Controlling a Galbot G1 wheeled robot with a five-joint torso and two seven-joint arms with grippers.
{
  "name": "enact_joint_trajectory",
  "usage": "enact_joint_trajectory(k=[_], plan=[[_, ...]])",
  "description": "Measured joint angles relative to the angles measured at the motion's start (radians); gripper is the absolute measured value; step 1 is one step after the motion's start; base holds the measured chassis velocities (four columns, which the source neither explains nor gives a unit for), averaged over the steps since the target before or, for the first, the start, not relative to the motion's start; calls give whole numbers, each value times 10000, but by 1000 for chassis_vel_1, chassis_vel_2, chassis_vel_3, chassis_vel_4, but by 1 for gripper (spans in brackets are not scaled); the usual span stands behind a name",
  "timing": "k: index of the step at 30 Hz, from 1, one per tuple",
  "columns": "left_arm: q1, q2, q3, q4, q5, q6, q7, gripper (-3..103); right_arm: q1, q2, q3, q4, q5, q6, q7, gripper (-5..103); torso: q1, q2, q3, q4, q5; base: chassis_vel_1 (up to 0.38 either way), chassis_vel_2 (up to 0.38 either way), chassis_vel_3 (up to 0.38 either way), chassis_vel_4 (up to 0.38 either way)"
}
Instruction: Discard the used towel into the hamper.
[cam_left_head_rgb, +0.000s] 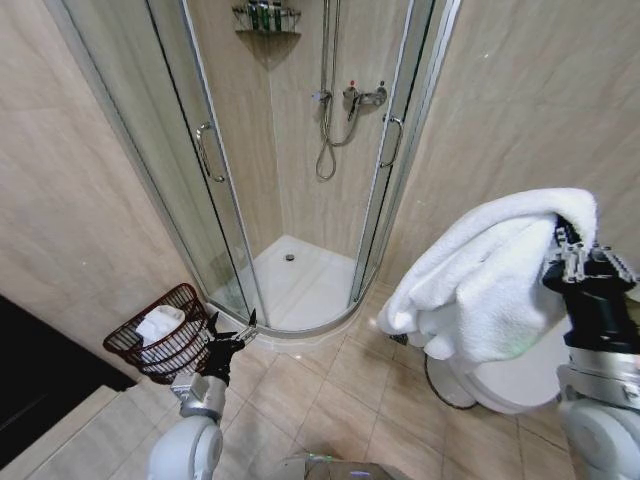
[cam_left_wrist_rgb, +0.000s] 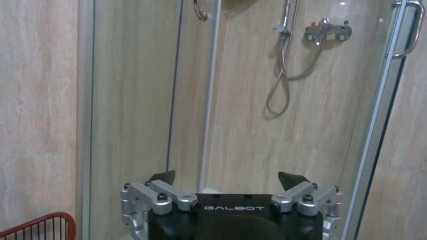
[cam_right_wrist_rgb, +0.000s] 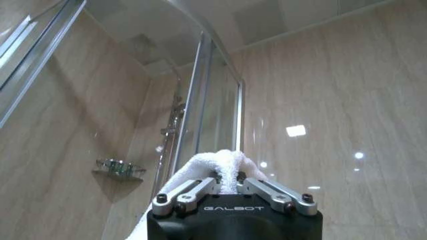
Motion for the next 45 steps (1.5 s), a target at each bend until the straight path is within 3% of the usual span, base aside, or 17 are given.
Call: enact_joint_trajectory(k=[45], plan=[[0, 0, 0, 0, 0, 1, 0, 100, 34, -11, -40, 0, 32, 39, 8, 4, 1015, 2271, 1256, 0, 0, 0, 0, 0, 0]])
